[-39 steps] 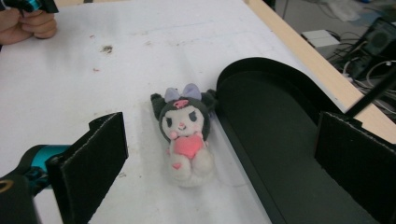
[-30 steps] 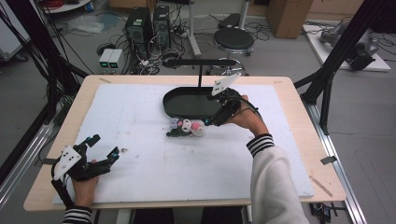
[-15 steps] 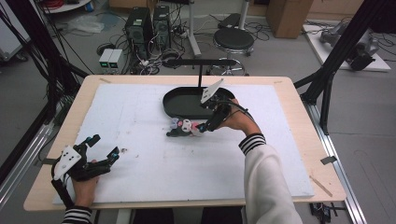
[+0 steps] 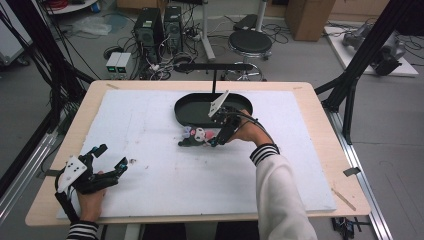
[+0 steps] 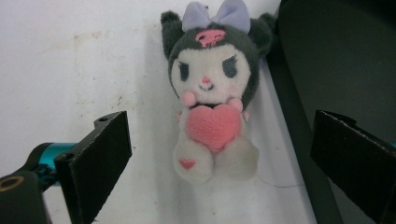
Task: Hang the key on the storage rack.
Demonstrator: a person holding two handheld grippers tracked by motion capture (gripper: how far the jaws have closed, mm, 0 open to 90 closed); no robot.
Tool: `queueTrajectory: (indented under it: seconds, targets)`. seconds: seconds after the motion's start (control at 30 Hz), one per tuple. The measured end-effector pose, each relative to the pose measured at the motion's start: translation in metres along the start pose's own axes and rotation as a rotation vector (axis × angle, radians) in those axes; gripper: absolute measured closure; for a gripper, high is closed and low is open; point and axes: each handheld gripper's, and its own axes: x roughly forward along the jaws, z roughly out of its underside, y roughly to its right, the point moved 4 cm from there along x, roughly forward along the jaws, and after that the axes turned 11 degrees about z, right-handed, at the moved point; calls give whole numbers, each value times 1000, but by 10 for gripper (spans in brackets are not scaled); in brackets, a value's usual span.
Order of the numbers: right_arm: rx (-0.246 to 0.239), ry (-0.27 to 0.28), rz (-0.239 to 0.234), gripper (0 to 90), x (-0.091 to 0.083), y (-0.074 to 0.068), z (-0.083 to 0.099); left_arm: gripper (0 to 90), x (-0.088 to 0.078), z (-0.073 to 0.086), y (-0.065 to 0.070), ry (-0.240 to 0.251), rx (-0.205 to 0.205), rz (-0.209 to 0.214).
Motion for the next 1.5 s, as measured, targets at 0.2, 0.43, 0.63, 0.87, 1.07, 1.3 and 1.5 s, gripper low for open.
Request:
queueTrajectory:
  seconds: [0.2,0.43,0.63,0.87,1.07,1.3,1.5]
  targets:
    - [-7,-24,-3,50,7,0,2,122,0,0,0,0,0,0]
    - [-18,-66,-19,50,17,-3,4,122,0,0,0,0,1,0]
    - [-10,-93,-29,57,22,-4,5,122,0,0,0,-2,1,1]
    - [-32,-117,-45,162,28,-6,7,122,0,0,0,-2,1,1]
    - [-35,-134,-38,259,29,-5,8,122,0,0,0,3,0,2]
    - [-66,-162,-9,490,31,-7,7,122,0,0,0,3,0,1]
    - [-68,-158,-11,516,29,-8,5,122,0,0,0,3,0,1]
